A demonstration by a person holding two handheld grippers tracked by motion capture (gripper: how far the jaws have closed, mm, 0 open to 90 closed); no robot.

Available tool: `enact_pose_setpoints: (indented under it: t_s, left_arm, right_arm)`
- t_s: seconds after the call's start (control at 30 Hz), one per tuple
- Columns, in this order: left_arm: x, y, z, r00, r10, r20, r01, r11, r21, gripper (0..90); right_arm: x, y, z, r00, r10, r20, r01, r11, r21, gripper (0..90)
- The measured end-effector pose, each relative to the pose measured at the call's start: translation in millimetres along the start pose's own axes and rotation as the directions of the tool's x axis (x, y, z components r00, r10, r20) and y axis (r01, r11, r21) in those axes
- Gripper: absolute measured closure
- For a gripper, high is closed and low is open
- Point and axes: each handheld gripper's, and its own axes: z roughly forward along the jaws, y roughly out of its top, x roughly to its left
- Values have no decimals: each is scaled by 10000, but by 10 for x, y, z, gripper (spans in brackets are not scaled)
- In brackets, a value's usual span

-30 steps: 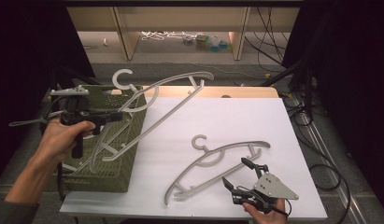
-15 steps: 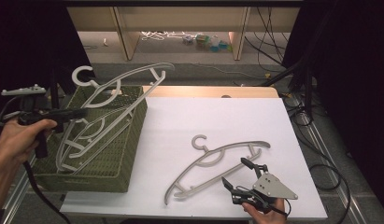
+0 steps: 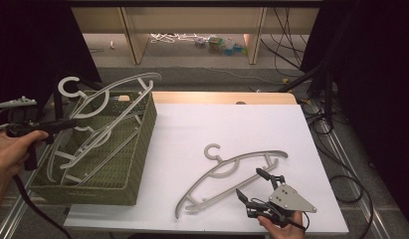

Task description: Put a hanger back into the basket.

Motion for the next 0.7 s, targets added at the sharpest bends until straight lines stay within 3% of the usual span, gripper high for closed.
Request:
enact_pose_setpoints:
  t_s: [0.27,0.4,0.7]
  left_arm:
    - [162,-104,34,9985,-101,-531,112,9997,219,820]
    - [212,-125,61,9957,194,-903,-137,9979,634,820]
    - [320,-166,136,9943,219,-1039,-123,9956,924,820]
  right_arm:
    - [1,0,2,10000,14,-25,-14,10000,-15,161]
    - [4,3,-5,9999,36,125,-38,9999,139,161]
    - [-2,2,-8,10000,-20,29,19,9999,131,161]
